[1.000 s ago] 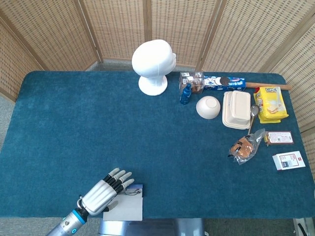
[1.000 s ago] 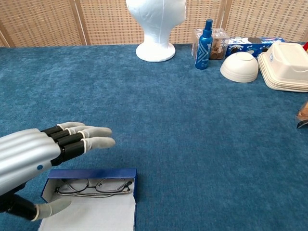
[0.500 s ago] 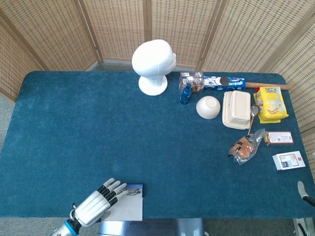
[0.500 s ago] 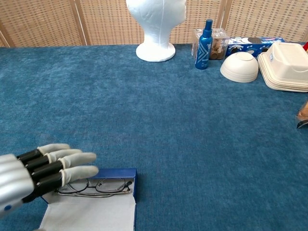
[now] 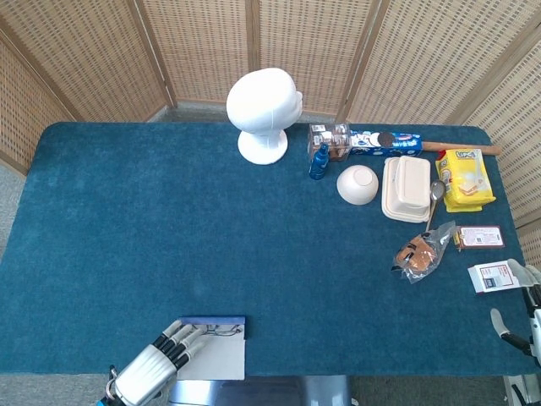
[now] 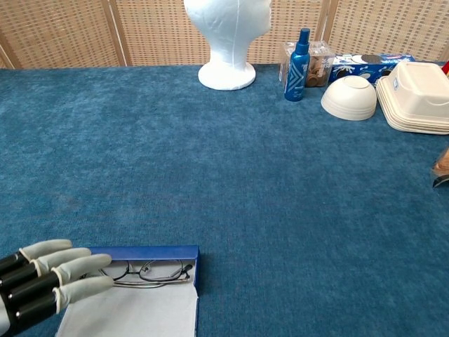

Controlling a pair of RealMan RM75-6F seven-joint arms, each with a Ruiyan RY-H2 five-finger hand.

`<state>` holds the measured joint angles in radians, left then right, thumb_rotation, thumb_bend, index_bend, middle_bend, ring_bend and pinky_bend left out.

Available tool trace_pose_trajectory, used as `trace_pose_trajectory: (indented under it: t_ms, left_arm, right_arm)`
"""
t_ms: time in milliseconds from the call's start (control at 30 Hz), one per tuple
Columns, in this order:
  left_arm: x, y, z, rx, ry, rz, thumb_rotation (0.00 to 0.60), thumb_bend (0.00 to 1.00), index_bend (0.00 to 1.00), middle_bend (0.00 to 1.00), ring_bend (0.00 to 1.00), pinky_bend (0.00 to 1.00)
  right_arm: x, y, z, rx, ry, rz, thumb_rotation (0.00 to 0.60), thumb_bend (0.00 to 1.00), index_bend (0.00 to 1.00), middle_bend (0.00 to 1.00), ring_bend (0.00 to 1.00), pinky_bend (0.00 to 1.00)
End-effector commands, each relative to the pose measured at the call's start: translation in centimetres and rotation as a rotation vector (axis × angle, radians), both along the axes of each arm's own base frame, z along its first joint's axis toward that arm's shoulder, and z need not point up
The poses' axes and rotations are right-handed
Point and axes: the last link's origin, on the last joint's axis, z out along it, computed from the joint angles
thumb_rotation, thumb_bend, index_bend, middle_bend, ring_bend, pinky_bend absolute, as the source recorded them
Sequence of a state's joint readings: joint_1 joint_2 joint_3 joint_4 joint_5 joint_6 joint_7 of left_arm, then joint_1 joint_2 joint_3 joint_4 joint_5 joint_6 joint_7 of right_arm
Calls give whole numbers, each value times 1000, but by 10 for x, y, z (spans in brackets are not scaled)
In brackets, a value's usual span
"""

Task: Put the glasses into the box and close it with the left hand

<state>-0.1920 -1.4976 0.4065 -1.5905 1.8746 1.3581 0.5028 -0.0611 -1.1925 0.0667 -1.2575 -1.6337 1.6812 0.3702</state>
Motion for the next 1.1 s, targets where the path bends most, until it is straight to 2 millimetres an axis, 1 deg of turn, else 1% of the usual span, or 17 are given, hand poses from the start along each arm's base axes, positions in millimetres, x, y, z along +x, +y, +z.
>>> trace_pose_trajectory:
  t_ms: [33,133,267,533,700,867,1100]
  left_arm:
    - [-2,-3,-1,24,23,-30,600,295,22,0,0,0]
    - [-4,-6,-6,33,54,-49,600,295,23,0,0,0]
    - [-5,-6,-11,68,91,-98,600,295,22,0,0,0]
    - [-5,-9,-23,59,132,-147,600,295,17,0,0,0]
    - [-4,-13,-25,60,127,-152,600,296,14,0,0,0]
    - [-8,-16,-28,69,146,-163,600,296,11,0,0,0]
    - [-8,-15,-32,110,163,-195,600,295,4,0,0,0]
  right_arm:
    - [-1,0,0,2,-2,2,577,391,40,165,121,284]
    - [-3,2,1,1,-6,3,578,391,41,165,121,284]
    - [-5,6,3,-5,-9,0,578,389,41,164,121,284]
    - [-10,11,7,-11,-5,-4,580,390,40,164,122,283]
    - [-11,13,8,-11,-7,-6,580,390,41,164,122,284]
    - [-13,14,8,-10,-9,-5,581,390,40,164,121,284]
    - [-15,18,10,-16,-9,-7,581,389,40,164,121,284]
